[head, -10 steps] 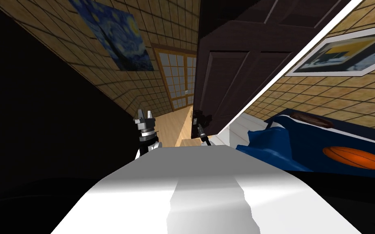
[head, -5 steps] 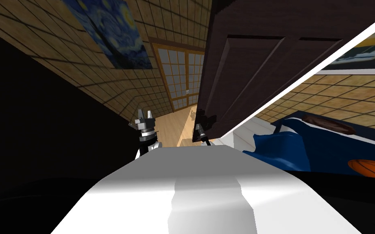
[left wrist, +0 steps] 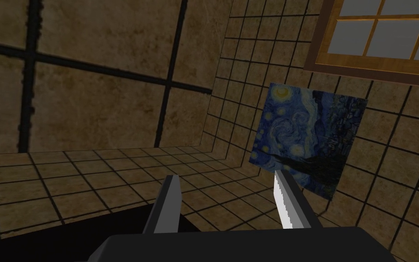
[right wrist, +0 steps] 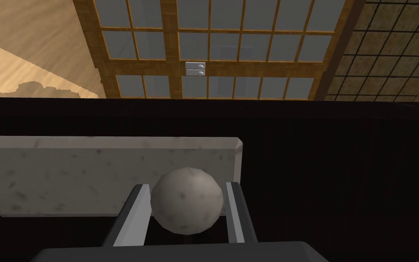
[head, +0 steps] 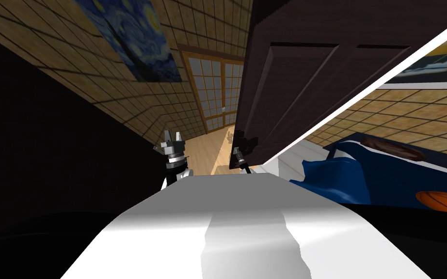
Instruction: Push the door open
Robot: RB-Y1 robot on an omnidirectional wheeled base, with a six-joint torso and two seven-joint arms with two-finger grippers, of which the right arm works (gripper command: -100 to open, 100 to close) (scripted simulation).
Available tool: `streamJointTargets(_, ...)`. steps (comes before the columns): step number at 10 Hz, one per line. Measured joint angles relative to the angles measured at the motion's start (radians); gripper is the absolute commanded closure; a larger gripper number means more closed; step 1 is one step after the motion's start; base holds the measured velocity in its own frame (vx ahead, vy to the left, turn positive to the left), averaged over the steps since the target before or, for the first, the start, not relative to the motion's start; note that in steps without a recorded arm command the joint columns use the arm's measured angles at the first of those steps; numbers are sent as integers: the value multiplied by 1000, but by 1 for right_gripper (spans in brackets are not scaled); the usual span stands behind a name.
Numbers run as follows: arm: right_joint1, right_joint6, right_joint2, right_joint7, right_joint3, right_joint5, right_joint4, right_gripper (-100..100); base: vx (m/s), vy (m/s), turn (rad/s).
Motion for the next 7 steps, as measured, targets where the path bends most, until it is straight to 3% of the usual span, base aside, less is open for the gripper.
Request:
streamJointTargets(2,1,1,0,0,0,0,1,100,61,12,-12)
streamJointTargets(3,-3,-4,1,1,-3,-2,20,100,199,60,-39)
streamJointTargets(5,9,6,0,7,-11,-6,8,100,178,65,-33)
streamJointTargets(7,2,-4,-7,9,-26,-14,12,100,178,74,-54)
